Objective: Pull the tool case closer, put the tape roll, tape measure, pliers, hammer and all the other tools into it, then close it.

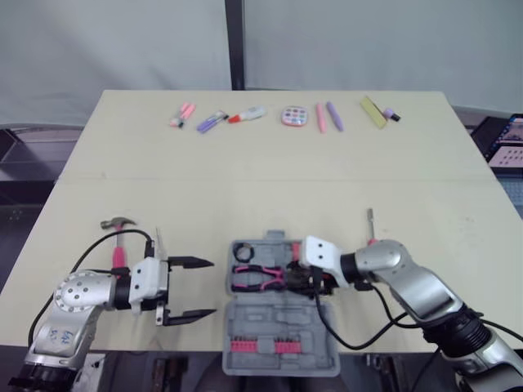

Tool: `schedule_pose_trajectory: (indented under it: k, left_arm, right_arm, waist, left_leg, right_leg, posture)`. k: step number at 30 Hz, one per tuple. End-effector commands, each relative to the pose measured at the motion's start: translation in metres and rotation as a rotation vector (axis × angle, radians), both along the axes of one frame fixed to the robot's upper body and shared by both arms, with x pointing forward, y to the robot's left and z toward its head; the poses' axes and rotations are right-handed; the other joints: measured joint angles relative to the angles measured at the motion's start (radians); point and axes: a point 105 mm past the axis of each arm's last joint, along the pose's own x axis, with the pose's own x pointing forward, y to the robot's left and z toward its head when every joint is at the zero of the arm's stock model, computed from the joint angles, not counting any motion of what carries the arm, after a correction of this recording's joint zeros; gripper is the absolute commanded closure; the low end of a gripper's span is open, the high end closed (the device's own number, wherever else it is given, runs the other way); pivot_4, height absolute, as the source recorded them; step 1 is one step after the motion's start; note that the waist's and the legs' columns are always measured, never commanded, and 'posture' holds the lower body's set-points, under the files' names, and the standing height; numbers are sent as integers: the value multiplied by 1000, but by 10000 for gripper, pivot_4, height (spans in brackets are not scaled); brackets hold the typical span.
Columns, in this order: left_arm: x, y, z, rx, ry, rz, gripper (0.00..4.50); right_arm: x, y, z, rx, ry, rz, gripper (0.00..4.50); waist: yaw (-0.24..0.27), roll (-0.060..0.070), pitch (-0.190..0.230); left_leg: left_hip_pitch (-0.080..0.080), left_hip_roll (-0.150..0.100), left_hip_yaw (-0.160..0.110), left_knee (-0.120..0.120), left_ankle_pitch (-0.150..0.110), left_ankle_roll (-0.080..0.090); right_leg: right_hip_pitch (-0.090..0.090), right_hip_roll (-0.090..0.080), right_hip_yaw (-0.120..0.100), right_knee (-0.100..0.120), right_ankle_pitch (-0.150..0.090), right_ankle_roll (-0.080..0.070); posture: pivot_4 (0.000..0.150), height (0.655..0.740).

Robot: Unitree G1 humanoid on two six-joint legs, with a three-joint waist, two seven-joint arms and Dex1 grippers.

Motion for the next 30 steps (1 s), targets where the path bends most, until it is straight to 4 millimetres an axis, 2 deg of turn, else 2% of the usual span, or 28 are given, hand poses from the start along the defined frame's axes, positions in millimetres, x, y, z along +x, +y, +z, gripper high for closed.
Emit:
schedule_pose_trajectory:
  k: [1, 10, 13, 20, 30]
  left_arm:
    - [-1, -3, 6, -1, -23, -14, 0]
    - [-2, -3, 7, -7, -22, -12, 0]
    - [-2, -5, 6, -13, -19, -15, 0]
    - [-2, -9, 3, -29, -14, -12, 0]
    - [-2, -18, -8, -59, -3, -7, 0]
  right_arm:
    - [-1, -1, 15, 27, -39, 13, 323]
    - [-4, 7, 31, 140, -17, -16, 323]
    - [-2, 12, 26, 178, -13, -32, 8548]
    - [-1, 20, 19, 241, -24, -19, 44411]
    - [-3, 27, 2, 244, 3, -6, 44819]
  waist:
    - [0, 0, 0]
    - [0, 0, 0]
    - [0, 0, 0]
    - [0, 0, 0]
    - [-1, 0, 0]
  left_leg:
    - [0, 0, 0, 0, 0, 0]
    - [0, 0, 0, 0, 0, 0]
    - [0, 0, 0, 0, 0, 0]
    - [0, 0, 0, 0, 0, 0]
    - [0, 0, 0, 0, 0, 0]
  right_leg:
    - [0, 0, 0, 0, 0, 0]
    - [0, 0, 0, 0, 0, 0]
    - [0, 0, 0, 0, 0, 0]
    - [0, 0, 0, 0, 0, 0]
    - [0, 0, 0, 6, 0, 0]
  posture:
    - [1500, 7134]
    - [1500, 7134]
    - [1500, 7134]
    - [1500, 7134]
    - [1500, 7134]
